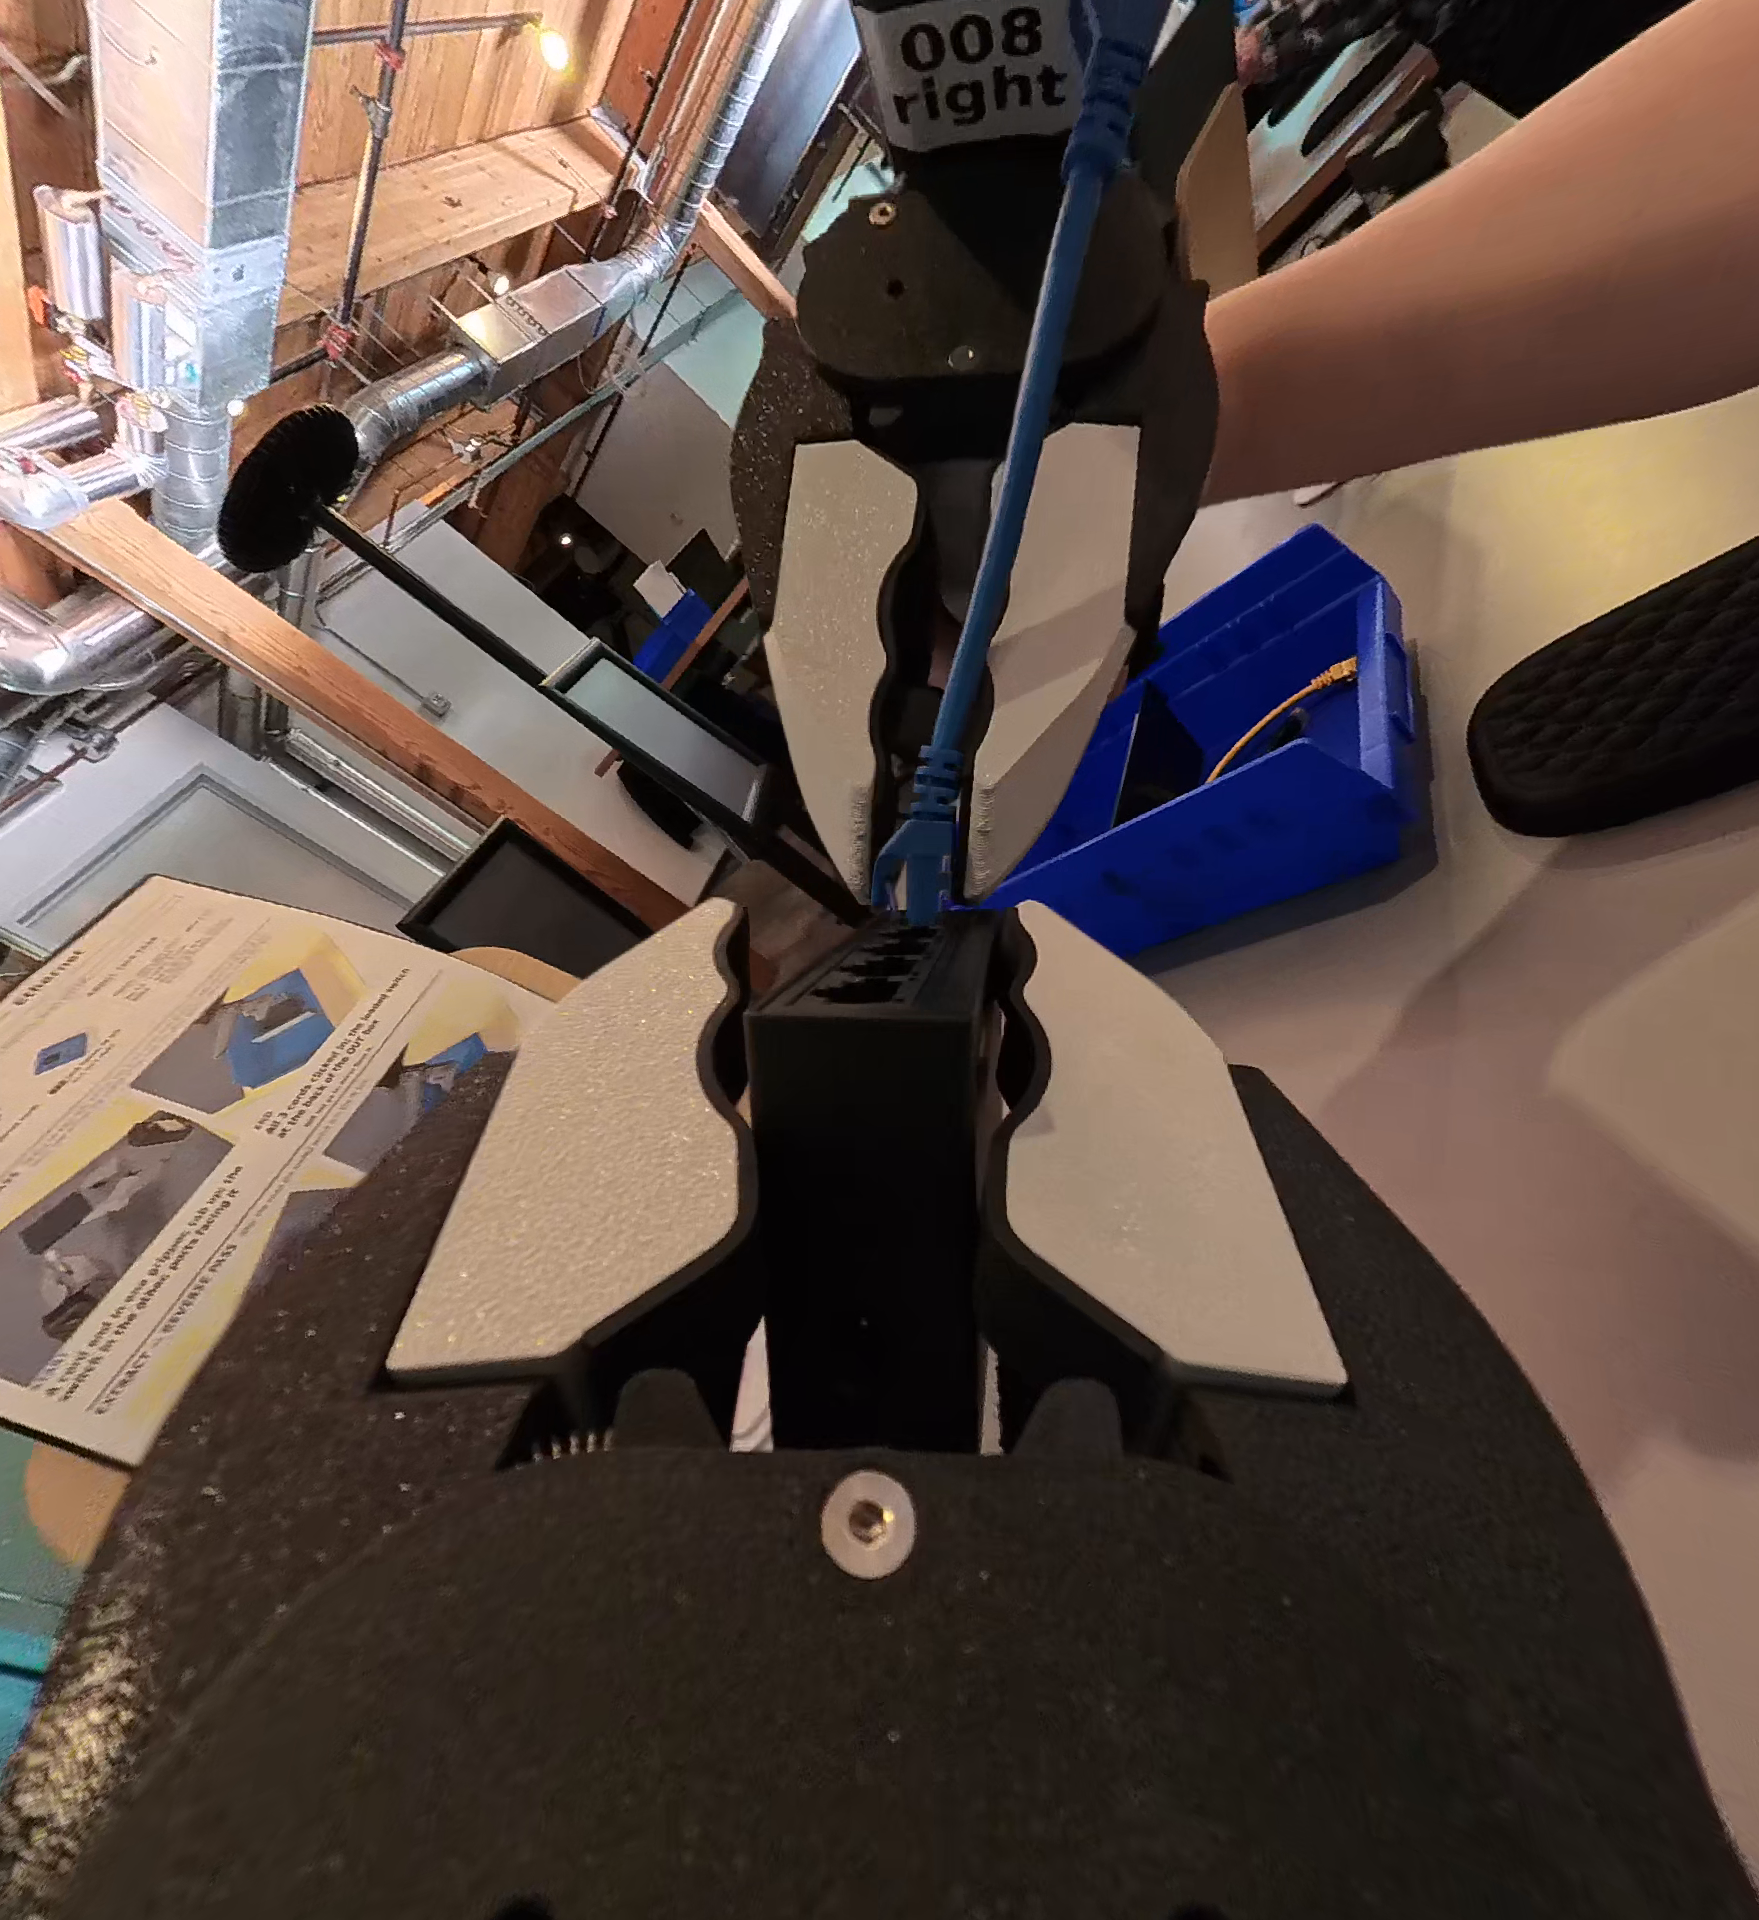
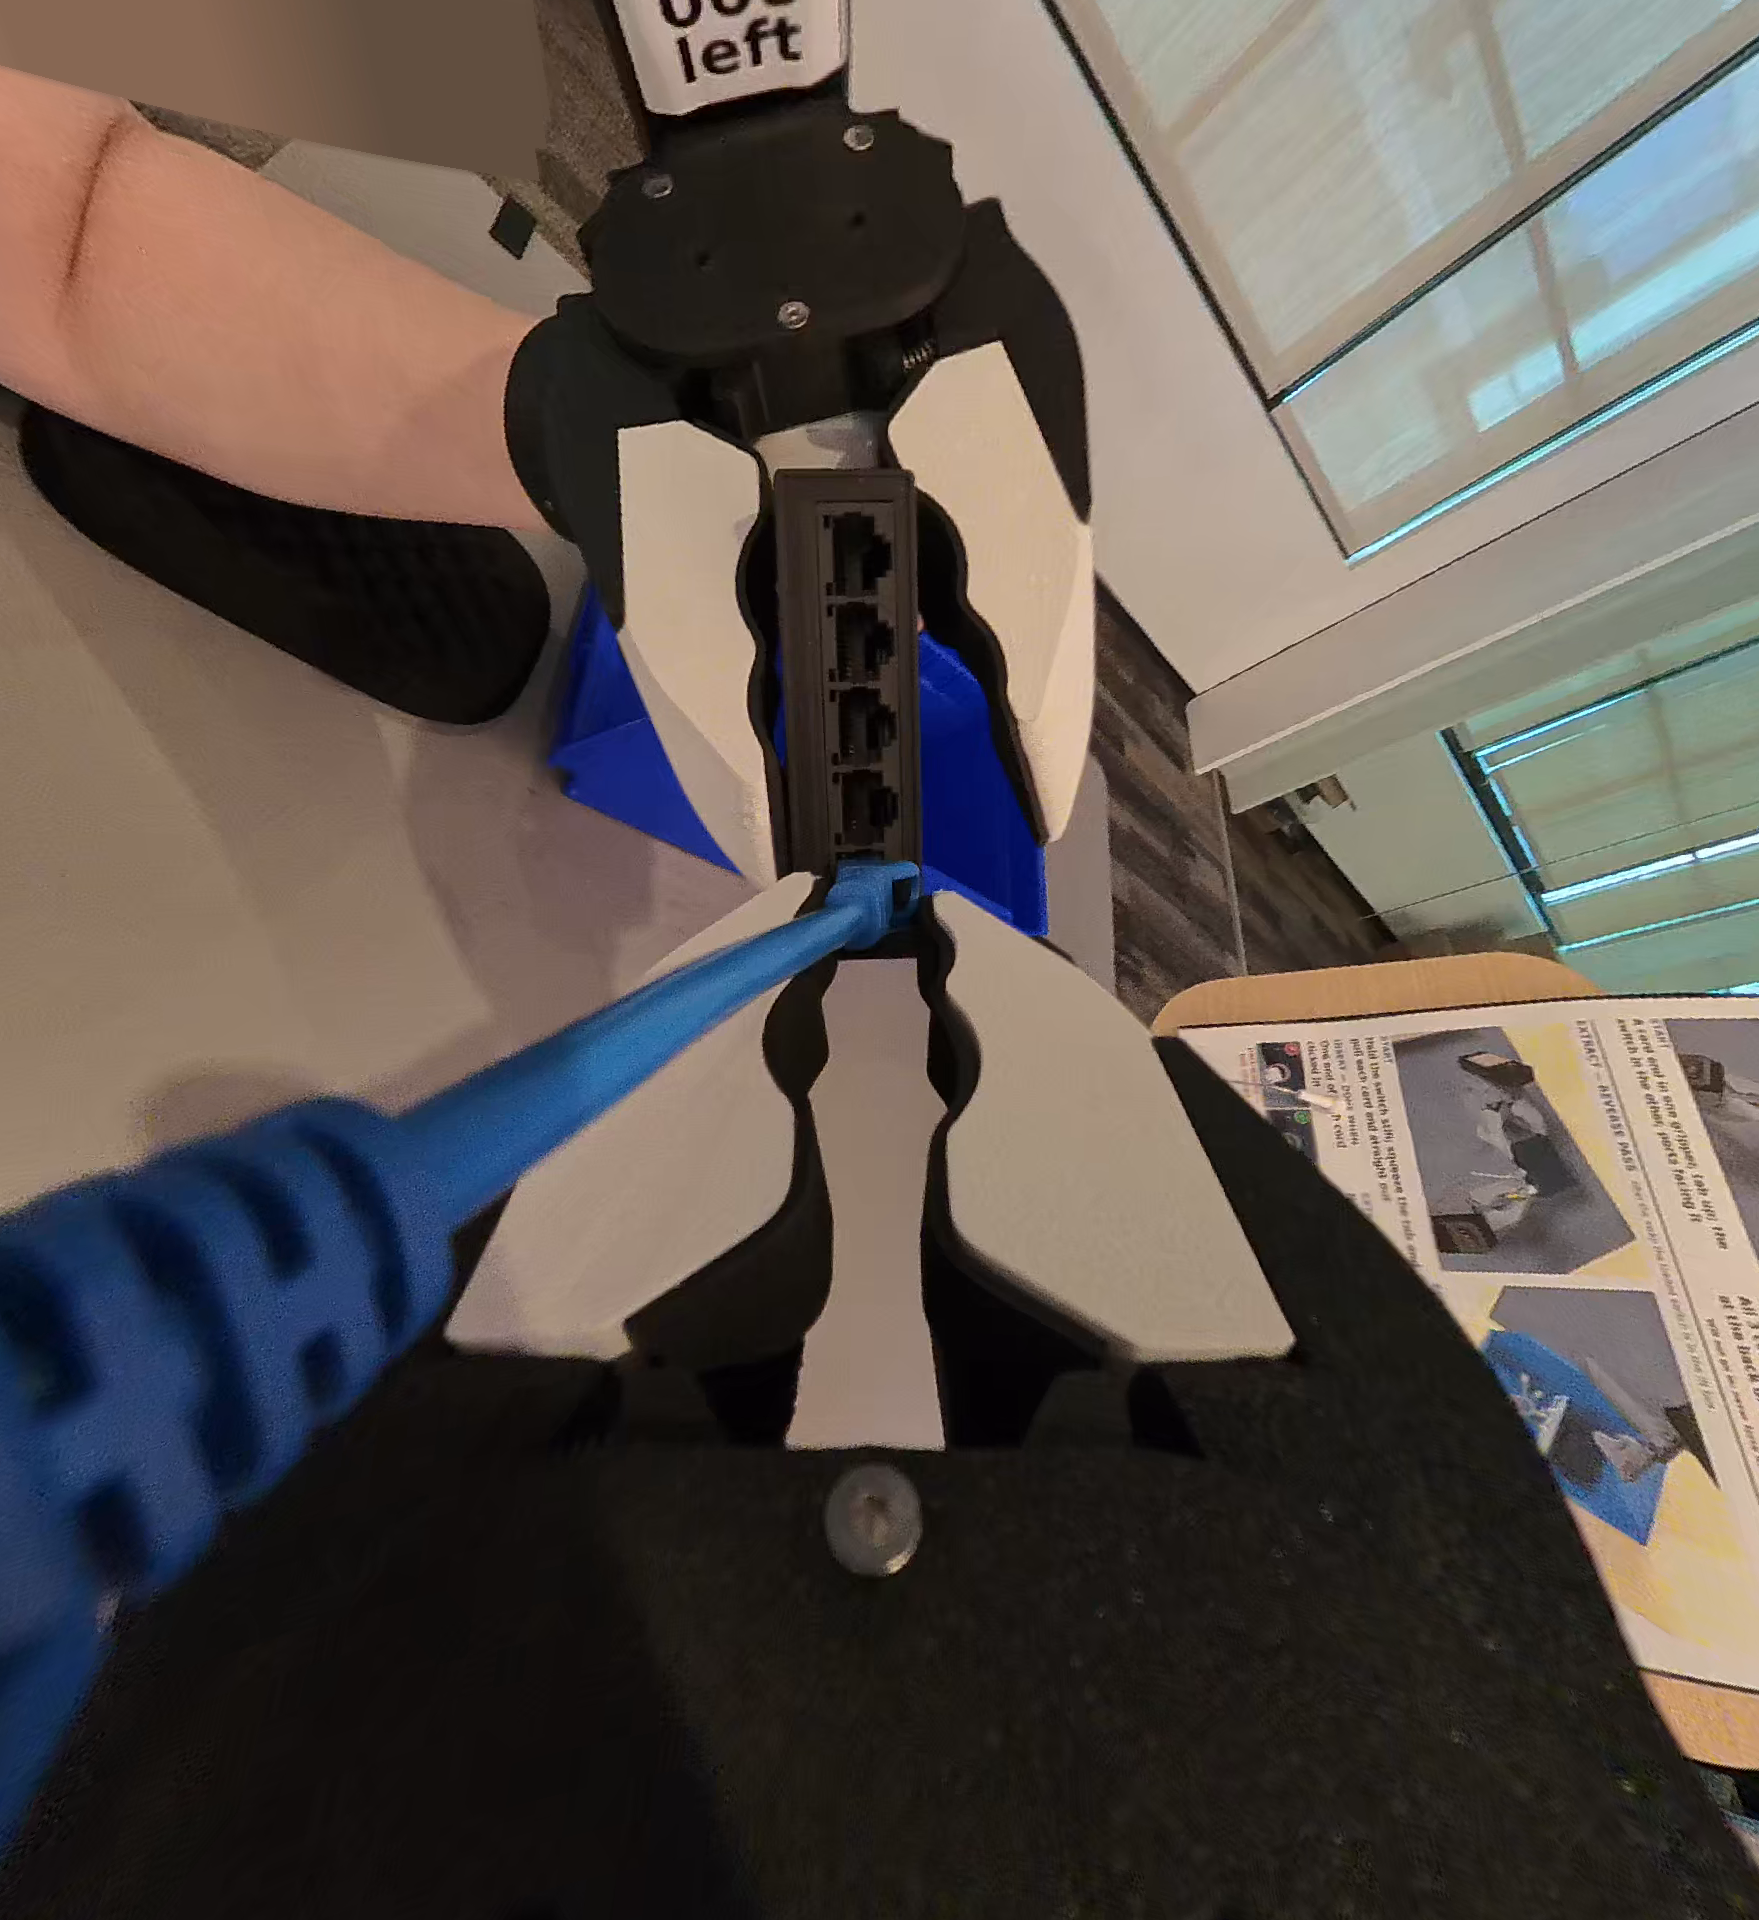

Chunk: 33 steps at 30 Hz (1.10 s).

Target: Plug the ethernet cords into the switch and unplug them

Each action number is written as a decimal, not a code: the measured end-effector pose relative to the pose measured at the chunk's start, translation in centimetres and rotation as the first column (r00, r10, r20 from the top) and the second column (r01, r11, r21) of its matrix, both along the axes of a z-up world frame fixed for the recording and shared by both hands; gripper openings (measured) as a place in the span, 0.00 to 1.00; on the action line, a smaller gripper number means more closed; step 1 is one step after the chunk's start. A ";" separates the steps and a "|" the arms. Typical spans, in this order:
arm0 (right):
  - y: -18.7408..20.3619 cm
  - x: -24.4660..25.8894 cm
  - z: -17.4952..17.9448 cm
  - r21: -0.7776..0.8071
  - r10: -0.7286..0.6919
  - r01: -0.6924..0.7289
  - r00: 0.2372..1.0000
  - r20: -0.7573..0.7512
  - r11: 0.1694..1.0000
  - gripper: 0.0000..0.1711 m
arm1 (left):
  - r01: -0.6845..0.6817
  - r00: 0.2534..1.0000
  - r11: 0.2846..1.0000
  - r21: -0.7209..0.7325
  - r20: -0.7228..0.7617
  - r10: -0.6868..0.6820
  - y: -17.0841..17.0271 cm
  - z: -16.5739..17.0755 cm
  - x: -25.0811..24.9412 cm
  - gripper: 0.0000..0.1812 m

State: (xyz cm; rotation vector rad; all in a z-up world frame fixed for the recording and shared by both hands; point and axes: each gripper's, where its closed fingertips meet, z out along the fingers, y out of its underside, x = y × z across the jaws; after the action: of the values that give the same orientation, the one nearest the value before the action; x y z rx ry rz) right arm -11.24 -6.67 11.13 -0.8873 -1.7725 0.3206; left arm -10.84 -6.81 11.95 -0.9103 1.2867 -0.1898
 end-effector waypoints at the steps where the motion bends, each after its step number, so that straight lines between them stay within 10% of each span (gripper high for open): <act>1: 0.0 0.1 -0.1 -0.007 -0.003 0.003 1.000 0.019 1.000 0.08 | 0.003 1.000 1.000 -0.017 -0.006 -0.004 0.1 -0.2 0.1 0.25; 33: 0.6 1.9 1.0 0.163 -0.186 0.157 0.966 0.179 0.974 0.15 | -0.056 0.996 0.996 -0.076 -0.077 0.050 1.3 -2.1 1.0 0.23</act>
State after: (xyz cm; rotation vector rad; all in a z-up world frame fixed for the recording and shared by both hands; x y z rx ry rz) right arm -9.32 -6.09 12.17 -0.9840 -1.8546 -0.0110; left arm -9.89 -5.54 9.80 -1.0255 1.3304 -0.1661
